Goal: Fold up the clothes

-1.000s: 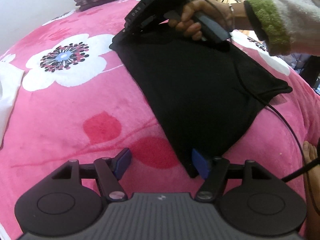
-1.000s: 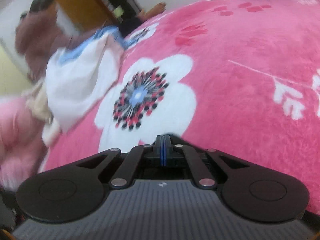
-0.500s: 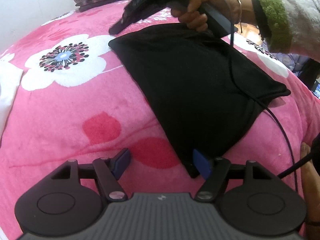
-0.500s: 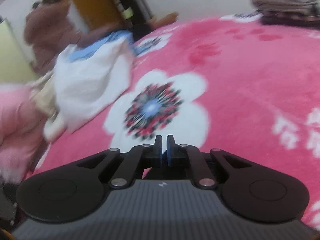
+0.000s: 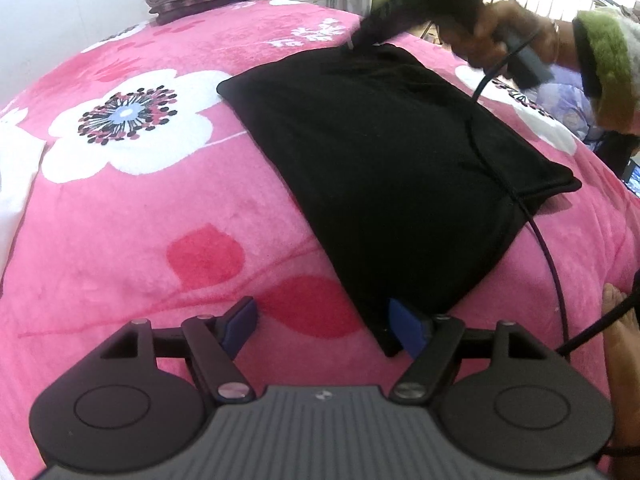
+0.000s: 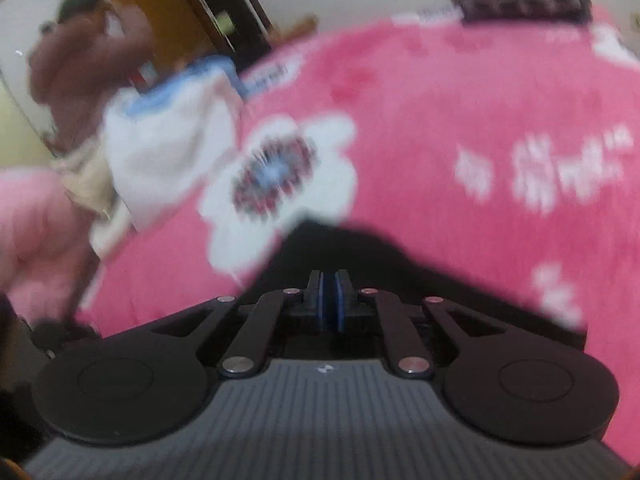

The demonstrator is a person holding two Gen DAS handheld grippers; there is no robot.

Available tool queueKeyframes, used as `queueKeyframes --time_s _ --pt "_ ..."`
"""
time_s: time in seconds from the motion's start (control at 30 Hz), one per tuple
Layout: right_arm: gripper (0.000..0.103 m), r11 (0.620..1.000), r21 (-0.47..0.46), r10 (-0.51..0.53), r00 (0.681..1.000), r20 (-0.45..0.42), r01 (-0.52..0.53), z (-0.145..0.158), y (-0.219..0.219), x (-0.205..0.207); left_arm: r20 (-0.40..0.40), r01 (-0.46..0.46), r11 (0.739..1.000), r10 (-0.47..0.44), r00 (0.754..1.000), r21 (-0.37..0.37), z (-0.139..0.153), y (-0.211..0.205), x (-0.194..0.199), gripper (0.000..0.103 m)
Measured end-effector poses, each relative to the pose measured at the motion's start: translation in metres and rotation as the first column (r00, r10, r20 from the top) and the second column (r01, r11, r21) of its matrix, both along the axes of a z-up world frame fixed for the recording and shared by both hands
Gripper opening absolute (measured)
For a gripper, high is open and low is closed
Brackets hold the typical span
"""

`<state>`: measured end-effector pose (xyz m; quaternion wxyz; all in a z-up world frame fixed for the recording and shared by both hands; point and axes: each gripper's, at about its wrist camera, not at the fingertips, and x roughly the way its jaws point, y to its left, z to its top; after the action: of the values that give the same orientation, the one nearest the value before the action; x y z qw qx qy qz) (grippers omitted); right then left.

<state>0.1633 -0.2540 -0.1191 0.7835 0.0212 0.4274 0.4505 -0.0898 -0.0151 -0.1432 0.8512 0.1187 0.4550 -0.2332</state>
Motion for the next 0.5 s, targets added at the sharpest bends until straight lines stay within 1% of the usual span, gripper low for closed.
queueKeyframes --time_s 0.03,0.07,0.1,0.13,0.17,0.23,0.27,0.3,0.37,0.4,0.43,0.5 --pt "0.0 0.999 -0.027 -0.043 0.999 0.006 0.043 -0.008 -0.007 0.005 0.002 0.001 1.0 -0.001 1.0 -0.001 0.0 0.0 0.0 0.075" --pt "0.0 0.994 -0.015 -0.104 0.995 0.007 0.104 -0.013 -0.021 0.012 0.001 0.0 1.0 0.0 1.0 0.002 0.0 0.0 0.0 0.075" --pt "0.0 0.982 0.021 -0.186 0.982 -0.01 0.186 -0.015 -0.039 0.02 0.001 -0.001 1.0 0.001 1.0 0.004 0.0 -0.001 0.0 0.075" --pt "0.0 0.955 0.024 -0.296 0.955 -0.007 0.296 -0.014 -0.057 0.027 0.0 -0.002 1.0 0.002 1.0 0.007 0.0 -0.001 0.001 0.075" --pt "0.005 0.923 0.026 -0.383 0.924 -0.002 0.383 -0.012 -0.073 0.034 -0.001 -0.003 1.0 0.003 1.0 0.007 0.0 -0.001 0.001 0.075" --pt "0.005 0.894 0.024 -0.447 0.894 0.018 0.447 -0.004 -0.094 0.036 -0.002 -0.007 1.0 0.007 1.0 0.003 0.0 0.0 0.001 0.075" --pt "0.005 0.886 0.028 -0.464 0.885 0.026 0.464 0.0 -0.102 0.035 -0.001 -0.007 1.0 0.007 1.0 0.002 0.0 0.0 0.001 0.075" --pt "0.005 0.902 0.048 -0.431 0.902 0.031 0.43 0.007 -0.101 0.028 0.0 -0.006 1.0 0.006 1.0 0.002 0.0 0.0 0.0 0.075" --pt "0.005 0.95 0.079 -0.306 0.951 0.033 0.303 0.019 -0.089 0.007 0.003 -0.004 1.0 0.004 1.0 0.003 0.0 0.0 -0.001 0.075" --pt "0.005 0.97 0.089 -0.227 0.974 0.018 0.225 0.02 -0.081 -0.003 0.002 -0.003 1.0 0.003 1.0 0.002 0.0 0.0 -0.001 0.075" --pt "0.005 0.985 0.077 -0.154 0.988 0.006 0.154 0.018 -0.074 -0.012 0.001 -0.001 1.0 0.001 1.0 0.001 0.0 0.0 -0.001 0.075" --pt "0.003 0.997 -0.016 -0.079 0.996 0.031 0.08 0.008 -0.062 -0.023 0.001 0.003 1.0 -0.003 1.0 0.003 0.0 0.0 -0.001 0.075"
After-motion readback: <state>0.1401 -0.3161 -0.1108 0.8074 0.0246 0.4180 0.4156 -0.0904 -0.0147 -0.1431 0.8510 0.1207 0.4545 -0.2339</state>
